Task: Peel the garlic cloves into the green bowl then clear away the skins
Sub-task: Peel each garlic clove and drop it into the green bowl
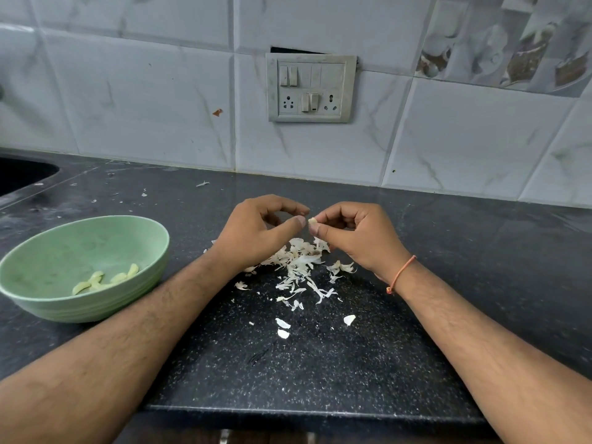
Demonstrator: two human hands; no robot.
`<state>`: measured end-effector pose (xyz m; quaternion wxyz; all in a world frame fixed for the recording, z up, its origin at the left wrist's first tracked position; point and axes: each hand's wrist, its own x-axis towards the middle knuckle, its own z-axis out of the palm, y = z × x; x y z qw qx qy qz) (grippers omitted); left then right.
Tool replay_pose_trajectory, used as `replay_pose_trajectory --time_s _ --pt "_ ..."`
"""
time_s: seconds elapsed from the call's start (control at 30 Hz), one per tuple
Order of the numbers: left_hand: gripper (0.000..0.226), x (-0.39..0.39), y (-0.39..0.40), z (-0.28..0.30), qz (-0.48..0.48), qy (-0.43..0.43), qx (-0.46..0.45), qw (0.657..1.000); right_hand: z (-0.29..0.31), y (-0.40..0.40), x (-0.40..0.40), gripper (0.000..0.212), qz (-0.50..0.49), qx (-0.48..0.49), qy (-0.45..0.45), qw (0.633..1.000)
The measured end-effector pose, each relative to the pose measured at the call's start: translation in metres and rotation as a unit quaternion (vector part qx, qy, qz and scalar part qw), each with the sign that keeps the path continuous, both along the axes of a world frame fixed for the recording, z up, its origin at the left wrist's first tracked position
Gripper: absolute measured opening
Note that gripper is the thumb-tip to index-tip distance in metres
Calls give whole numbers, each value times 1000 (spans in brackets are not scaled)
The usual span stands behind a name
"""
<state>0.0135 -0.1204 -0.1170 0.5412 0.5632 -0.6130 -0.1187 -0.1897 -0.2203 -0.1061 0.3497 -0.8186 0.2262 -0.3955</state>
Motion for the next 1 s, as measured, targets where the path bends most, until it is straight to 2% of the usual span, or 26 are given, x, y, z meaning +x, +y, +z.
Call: replay_pose_trajectory --time_s 0.13,0.3,0.53,0.63,0.77,0.9,1.0 --pt "11 -2 0 0 -50 51 12 997 1 1 -1 11 -18 -20 -5 1000" --pt "12 -4 -1 -1 -71 122 22 990 1 3 0 10 0 12 -35 999" --pt "8 -8 -3 -4 -49 107 34 993 -4 4 6 6 3 40 -50 998" --pt "7 -12 -3 -2 -47 128 41 990 -3 5 6 7 10 47 -41 998" --pt "8 -14 0 3 -51 137 61 987 5 3 0 6 29 38 -5 999" --pt "8 -14 2 4 -70 108 82 988 16 -2 -13 7 18 -58 118 991" --pt "3 -12 2 2 -73 82 83 990 18 -1 -16 8 17 -97 176 979"
